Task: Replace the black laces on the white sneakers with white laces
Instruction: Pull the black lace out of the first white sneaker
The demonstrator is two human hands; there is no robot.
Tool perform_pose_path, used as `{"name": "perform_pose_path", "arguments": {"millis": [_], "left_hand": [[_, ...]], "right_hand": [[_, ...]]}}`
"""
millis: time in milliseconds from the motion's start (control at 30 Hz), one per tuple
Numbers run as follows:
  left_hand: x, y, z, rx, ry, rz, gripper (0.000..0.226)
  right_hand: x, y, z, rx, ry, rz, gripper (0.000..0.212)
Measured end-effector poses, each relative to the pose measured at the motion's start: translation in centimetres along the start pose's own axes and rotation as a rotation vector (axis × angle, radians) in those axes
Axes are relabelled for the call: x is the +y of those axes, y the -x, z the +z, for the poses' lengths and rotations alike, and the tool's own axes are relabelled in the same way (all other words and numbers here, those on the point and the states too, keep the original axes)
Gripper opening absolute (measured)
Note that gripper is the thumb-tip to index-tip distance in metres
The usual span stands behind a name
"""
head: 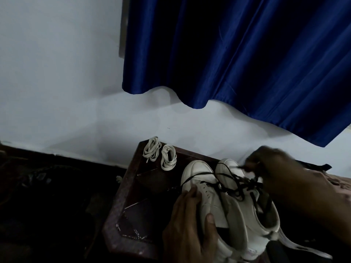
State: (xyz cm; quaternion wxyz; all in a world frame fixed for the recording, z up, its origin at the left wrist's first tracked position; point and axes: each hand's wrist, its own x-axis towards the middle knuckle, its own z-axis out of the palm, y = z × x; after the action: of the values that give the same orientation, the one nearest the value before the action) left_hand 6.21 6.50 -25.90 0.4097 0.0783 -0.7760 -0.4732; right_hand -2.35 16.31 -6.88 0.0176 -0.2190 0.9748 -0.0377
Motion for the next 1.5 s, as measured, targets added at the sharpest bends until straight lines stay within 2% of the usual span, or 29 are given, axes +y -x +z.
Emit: {"name": "perform_pose_path", "arguments": {"millis": [67, 133, 267, 367, 400, 433, 500, 567, 633, 700, 767, 833, 967, 1067, 1133, 1200, 1267, 1300, 1400, 1500], "left_hand": [[-0.3, 0.1, 0.1, -0.024, -0.018, -0.006, 0.043], [-0.4, 0.0, 0.1, -0.013, 0.005, -0.041, 0.046], [1.2, -2.8, -1.9, 0.077, 0.253, -0.169, 0.039], [3.7, -7.8, -3.5, -0.114, 0.447, -0.157, 0.055], [4.5, -9.7, -3.7, -0.201, 0.456, -0.147, 0.056], [5.2, -11.5, -3.9, -0.28, 0.444, -0.125, 0.046], [6.7, -14.4, -4.6, -0.353, 0.468, -0.121, 0.012], [6.5, -16.4, -5.9, -0.29, 0.588, -0.205, 0.022], [4.9, -17.6, -8.2, -0.142, 0.644, -0.263, 0.027], [1.5, -17.6, -10.1, -0.005, 0.496, -0.283, 0.03], [-2.1, -16.7, -11.2, -0.03, 0.122, -0.273, 0.031], [-4.8, -15.1, -11.4, -0.223, -0.192, -0.314, 0.03], [-5.2, -12.5, -11.4, -0.666, -0.404, -0.419, 0.028], [-2.3, -12.0, -10.8, -0.775, -0.666, -0.271, 0.034], [-0.1, -12.2, -10.0, -0.701, -0.977, -0.101, 0.042], [1.9, -12.7, -9.1, -0.586, -1.181, 0.038, 0.037], [3.7, -13.2, -7.8, -0.442, -1.011, 0.219, 0.014], [4.4, -13.4, -7.1, -0.441, -0.861, 0.273, 0.005], [5.5, -13.6, -4.0, -0.675, -0.552, 0.156, 0.008], [5.1, -13.1, -1.4, -0.817, -0.586, 0.173, 0.008]], "right_hand": [[0.1, -0.2, -2.2, 0.124, -0.163, 0.059, 0.021], [0.0, -1.0, -2.9, 0.194, -0.266, 0.041, 0.02], [-2.9, -2.8, -3.9, 0.263, -0.552, -0.063, 0.02], [-7.4, -3.6, -5.8, 0.213, -0.786, -0.267, 0.021], [-9.0, -3.7, -6.3, 0.182, -0.839, -0.341, 0.021], [-10.2, -3.8, -6.8, 0.154, -0.878, -0.408, 0.02], [-12.0, -4.0, -7.6, 0.125, -0.874, -0.516, 0.016], [-11.9, -3.9, -8.2, 0.17, -0.791, -0.552, 0.013], [-9.8, -3.4, -8.0, 0.258, -0.715, -0.519, 0.018], [-6.4, -2.4, -6.3, 0.271, -0.66, -0.42, 0.018], [-2.6, -1.1, -3.1, 0.193, -0.573, -0.267, 0.012], [0.4, 0.1, 0.2, 0.127, -0.469, -0.132, 0.009], [2.6, 0.8, 3.4, 0.09, -0.342, -0.022, 0.009], [2.9, 0.6, 4.3, 0.113, -0.344, -0.011, 0.01], [3.1, 0.6, 5.1, 0.125, -0.354, -0.023, 0.011], [3.5, 0.7, 5.8, 0.142, -0.359, -0.021, 0.012], [4.3, 0.8, 6.3, 0.186, -0.395, -0.014, 0.013], [4.6, 0.7, 6.5, 0.218, -0.414, -0.015, 0.014], [5.1, 0.2, 7.1, 0.282, -0.438, -0.051, 0.014], [5.4, -0.6, 7.8, 0.244, -0.368, -0.087, 0.017]]}}
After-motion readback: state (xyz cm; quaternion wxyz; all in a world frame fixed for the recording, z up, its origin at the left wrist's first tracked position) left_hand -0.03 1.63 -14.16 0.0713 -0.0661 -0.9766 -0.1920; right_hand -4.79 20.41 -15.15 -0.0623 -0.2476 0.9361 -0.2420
